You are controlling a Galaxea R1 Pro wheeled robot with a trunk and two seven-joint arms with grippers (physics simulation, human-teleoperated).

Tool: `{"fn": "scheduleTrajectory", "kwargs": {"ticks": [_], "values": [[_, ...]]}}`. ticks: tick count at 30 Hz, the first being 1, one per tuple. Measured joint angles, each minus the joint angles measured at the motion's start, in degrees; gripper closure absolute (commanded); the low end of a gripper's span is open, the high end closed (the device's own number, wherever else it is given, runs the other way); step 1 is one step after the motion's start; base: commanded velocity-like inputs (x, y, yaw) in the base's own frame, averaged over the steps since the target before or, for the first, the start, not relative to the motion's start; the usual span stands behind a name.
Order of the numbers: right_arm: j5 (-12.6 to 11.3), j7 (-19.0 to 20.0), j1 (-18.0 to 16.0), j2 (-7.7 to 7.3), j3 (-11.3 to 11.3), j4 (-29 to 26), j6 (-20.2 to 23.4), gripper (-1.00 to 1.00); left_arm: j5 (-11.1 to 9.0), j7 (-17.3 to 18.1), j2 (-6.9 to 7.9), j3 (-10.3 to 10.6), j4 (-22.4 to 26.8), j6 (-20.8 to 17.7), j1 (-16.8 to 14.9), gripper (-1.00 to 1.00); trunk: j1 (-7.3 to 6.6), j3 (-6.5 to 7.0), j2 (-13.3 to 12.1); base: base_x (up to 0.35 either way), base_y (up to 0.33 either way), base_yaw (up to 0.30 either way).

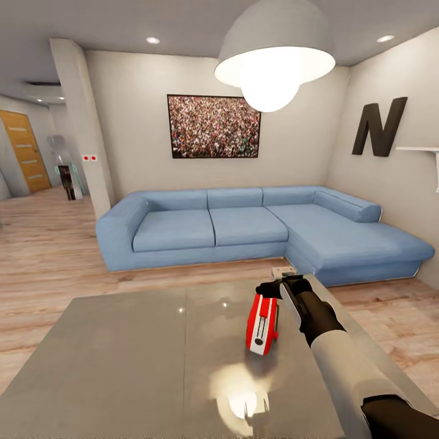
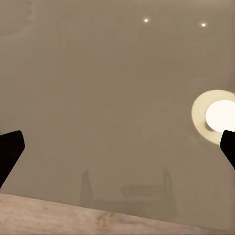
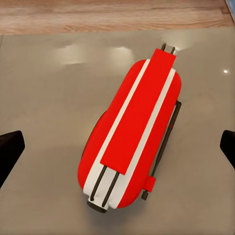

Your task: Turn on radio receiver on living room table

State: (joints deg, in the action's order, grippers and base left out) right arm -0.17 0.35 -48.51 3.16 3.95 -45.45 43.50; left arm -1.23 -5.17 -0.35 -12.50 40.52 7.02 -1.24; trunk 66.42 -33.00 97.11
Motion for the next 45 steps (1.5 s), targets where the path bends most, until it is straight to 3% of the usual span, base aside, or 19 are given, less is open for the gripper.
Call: {"fn": "scheduleTrajectory", "kwargs": {"ticks": [12, 22, 45], "values": [[0.06, 0.0, 0.0, 0.0, 0.0, 0.01, -0.34, -1.0, 0.0, -0.01, 0.23, 0.02, 0.0, -0.05, 0.0, -1.0, 0.0, -1.11, 0.0, 0.0, 0.0, 0.0], [-0.32, 0.0, 0.0, 0.0, 0.07, 0.17, -6.73, -1.0, 0.0, -0.01, 0.26, 0.02, 0.0, 0.0, -0.03, -1.0, 0.0, -2.03, 0.0, 0.0, 0.0, 0.0], [-0.35, -0.09, 0.0, -0.09, 0.0, 1.76, -7.03, -1.0, 0.05, -0.01, 0.45, 0.0, 0.0, -0.01, 0.01, -1.0, 0.0, -4.16, 0.0, 0.0, 0.0, 0.0]]}}
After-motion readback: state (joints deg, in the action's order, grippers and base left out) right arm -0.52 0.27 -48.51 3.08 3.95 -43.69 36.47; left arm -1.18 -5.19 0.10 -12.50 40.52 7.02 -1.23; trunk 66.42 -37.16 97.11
